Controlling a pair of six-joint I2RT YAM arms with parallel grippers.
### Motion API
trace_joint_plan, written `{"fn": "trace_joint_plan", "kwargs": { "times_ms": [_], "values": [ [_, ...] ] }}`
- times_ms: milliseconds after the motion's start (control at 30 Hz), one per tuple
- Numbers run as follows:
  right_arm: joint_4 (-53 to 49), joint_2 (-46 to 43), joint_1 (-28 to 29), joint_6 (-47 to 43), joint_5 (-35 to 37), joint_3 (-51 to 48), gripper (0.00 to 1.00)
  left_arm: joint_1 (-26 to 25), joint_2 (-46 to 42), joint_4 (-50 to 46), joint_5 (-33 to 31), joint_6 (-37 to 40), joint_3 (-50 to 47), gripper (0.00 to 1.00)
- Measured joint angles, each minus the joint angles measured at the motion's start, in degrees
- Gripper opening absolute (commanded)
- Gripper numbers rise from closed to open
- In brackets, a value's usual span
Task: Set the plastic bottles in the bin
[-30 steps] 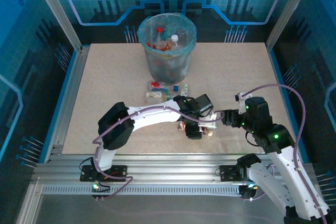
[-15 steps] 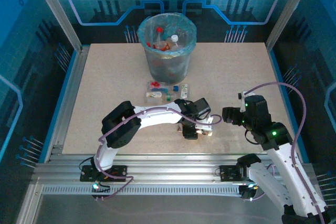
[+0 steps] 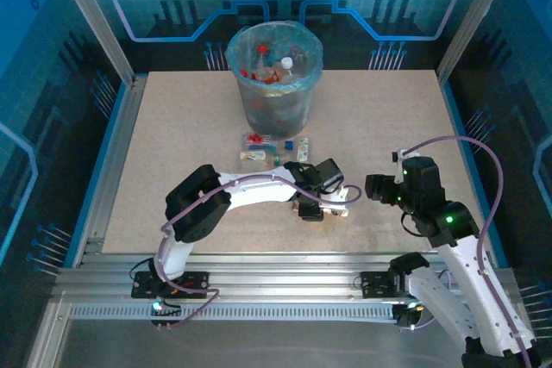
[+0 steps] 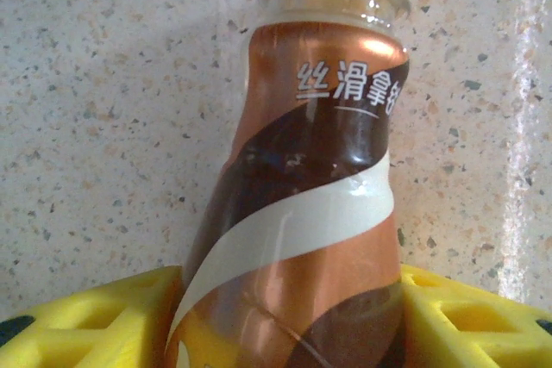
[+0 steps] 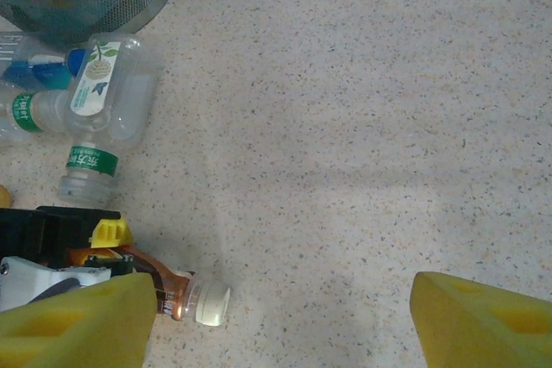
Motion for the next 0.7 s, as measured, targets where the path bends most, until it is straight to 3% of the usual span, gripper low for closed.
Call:
{"fn": "trace_joint_plan", "kwargs": {
  "times_ms": [233, 367, 433, 500, 700],
  "values": [
    [2.08, 0.92, 0.0, -1.03, -1.55, 3.28, 0.7, 0.76, -12.02, -0.44, 0.7, -1.55, -1.64, 0.54],
    [4.55, 4.79, 0.02, -1.53, -2.89, 10.49, 0.68, 1.36, -21.03, -0.74, 0.59, -3.67, -0.79, 0.51],
    [5.86, 7.89, 0.02, -1.57, -3.32, 14.75, 0.68, 2.54, -24.37, -1.49, 0.44, -6.23, 1.33, 0.45],
    [7.67, 11.54, 0.09, -1.55, -3.91, 19.23, 0.67, 5.42, -26.45, -2.43, 0.09, -10.05, 5.6, 0.41],
    [13.09, 20.61, 4.0, -1.29, -4.31, 27.34, 0.67, 17.22, -31.45, 0.42, -0.42, -22.36, 14.03, 0.44]
  ]
}}
